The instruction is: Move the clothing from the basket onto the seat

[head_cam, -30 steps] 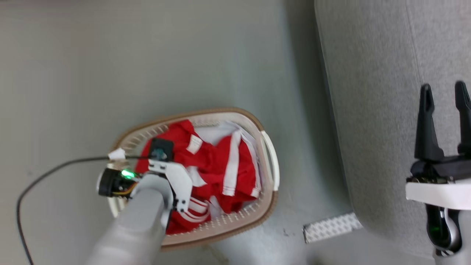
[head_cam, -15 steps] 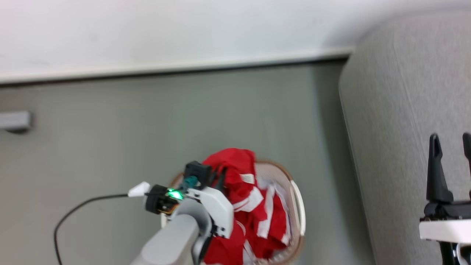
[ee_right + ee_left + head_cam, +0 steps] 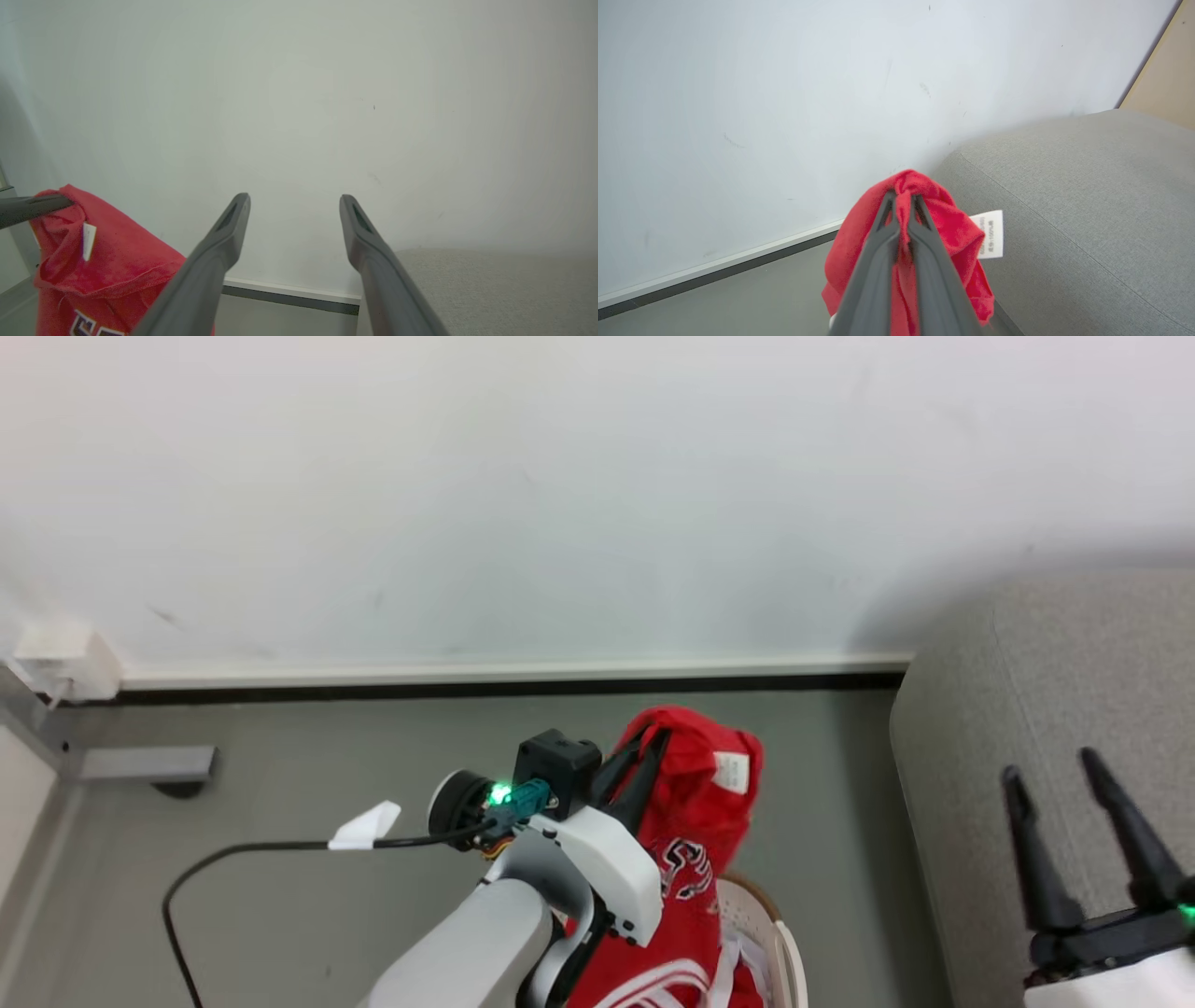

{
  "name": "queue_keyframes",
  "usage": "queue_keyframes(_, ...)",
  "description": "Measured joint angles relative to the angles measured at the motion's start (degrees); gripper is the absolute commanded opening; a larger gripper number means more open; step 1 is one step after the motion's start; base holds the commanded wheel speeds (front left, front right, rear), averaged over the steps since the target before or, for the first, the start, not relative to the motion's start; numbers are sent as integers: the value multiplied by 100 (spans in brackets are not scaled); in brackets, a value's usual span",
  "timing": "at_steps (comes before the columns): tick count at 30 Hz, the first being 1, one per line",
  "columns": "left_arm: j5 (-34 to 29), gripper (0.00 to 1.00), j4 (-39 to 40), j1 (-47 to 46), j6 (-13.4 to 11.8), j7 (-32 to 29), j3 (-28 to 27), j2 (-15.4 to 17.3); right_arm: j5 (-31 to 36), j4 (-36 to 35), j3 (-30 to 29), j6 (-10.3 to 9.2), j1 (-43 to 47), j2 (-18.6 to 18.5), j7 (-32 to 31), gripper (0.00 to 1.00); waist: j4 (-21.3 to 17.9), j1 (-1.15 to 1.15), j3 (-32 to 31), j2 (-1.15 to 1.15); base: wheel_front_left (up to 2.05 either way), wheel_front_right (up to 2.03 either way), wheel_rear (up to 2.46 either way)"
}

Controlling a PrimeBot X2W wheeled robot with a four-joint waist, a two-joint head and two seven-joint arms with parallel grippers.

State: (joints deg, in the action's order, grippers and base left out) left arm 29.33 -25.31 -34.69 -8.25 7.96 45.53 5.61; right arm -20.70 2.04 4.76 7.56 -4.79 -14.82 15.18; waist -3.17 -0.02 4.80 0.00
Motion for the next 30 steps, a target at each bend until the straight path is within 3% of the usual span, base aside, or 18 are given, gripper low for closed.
queue_keyframes(8, -75, 0, 1341, 59, -90, -647, 158, 428, -431, -49, 1511, 0, -453, -1014, 0, 100, 29, 0, -368, 0, 0, 0, 0)
queue_keyframes(15, -109, 0, 1980, 64, -36, -955, 339, 590, -1039, -104, 2913, 0, -1272, -1768, -100, 100, 53, 1, -466, 0, 0, 0, 0)
queue_keyframes(22, -137, 0, 2204, 62, -2, -1048, 531, 545, -1523, -12, 3973, 0, -2012, -1933, -278, 100, 105, 2, -486, 0, 0, 0, 0)
queue_keyframes(30, -120, 0, 2374, 61, 96, -1046, 683, 369, -2106, 406, 4720, -1, -2287, -1781, -363, 100, 152, 2, -513, 0, 0, 0, 0)
